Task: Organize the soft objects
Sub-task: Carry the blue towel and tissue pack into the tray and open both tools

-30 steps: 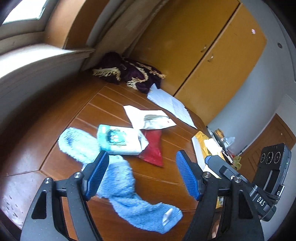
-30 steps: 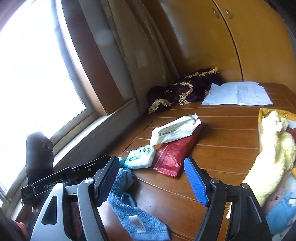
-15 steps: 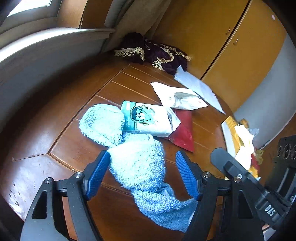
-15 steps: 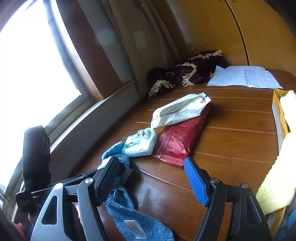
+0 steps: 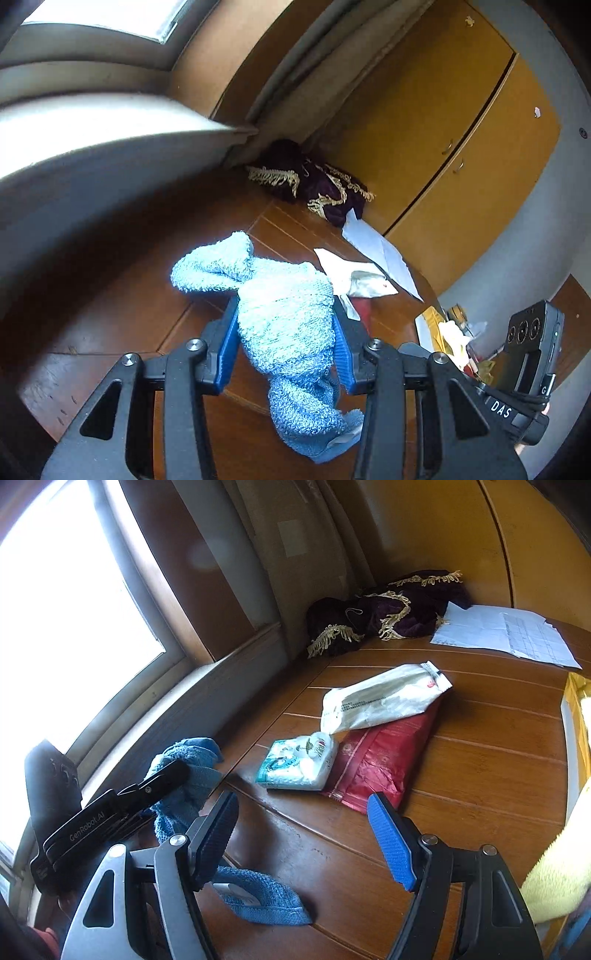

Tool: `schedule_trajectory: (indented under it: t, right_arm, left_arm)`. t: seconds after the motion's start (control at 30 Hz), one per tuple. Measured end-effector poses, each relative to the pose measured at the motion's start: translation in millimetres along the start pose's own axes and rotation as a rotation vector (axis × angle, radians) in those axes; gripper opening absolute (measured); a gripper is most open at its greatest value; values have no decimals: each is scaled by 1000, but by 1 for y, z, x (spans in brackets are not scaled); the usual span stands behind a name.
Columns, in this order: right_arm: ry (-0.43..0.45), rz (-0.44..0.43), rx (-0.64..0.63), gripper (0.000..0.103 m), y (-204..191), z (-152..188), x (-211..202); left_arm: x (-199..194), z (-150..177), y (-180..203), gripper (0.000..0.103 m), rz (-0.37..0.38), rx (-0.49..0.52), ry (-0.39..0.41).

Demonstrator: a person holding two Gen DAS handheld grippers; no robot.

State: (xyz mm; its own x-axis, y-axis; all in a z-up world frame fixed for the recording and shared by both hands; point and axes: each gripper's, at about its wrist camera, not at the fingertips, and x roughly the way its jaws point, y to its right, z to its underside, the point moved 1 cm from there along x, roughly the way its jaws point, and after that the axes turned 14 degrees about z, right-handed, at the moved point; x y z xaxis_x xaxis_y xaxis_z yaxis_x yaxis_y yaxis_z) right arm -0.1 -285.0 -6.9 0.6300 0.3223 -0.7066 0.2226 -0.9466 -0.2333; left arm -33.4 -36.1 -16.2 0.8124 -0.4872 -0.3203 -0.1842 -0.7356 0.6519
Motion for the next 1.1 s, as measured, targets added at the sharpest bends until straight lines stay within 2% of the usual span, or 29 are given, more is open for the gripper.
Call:
schedule_trajectory:
  t: [0.13, 0.3, 0.37, 0.43, 0.5, 0.57, 0.67, 0.83, 1.1]
  right_arm:
    - [-36, 33, -19, 73, -9, -16, 17]
    - [-115, 64, -6, 58, -13, -25, 47]
    - [-146, 67, -4, 48, -16, -27, 57]
    - [-164, 56, -12, 42, -22, -28, 64]
    - [-162, 92, -31, 30, -25, -28, 70]
    - [-167, 119, -32, 13, -23, -27, 74]
    - [-172, 99, -4, 3, -15, -27, 74]
    - [-116, 83, 21, 2, -10, -28, 50]
    - [18, 39, 56, 2, 7, -21, -13]
  left_arm:
    - [2, -2, -4, 42, -2, -6, -11]
    - [5, -2, -9, 42, -3, -16, -31]
    - [4, -2, -10, 42, 1, -16, -29]
    - [3, -2, -9, 42, 2, -12, -23]
    - [4, -1, -9, 42, 2, -6, -24]
    - [3, 0, -9, 42, 6, -1, -25]
    - [4, 0, -8, 42, 9, 0, -28]
    - [2, 1, -4, 42, 42, 7, -20]
    - [-5, 0, 37, 42, 175, 58, -16]
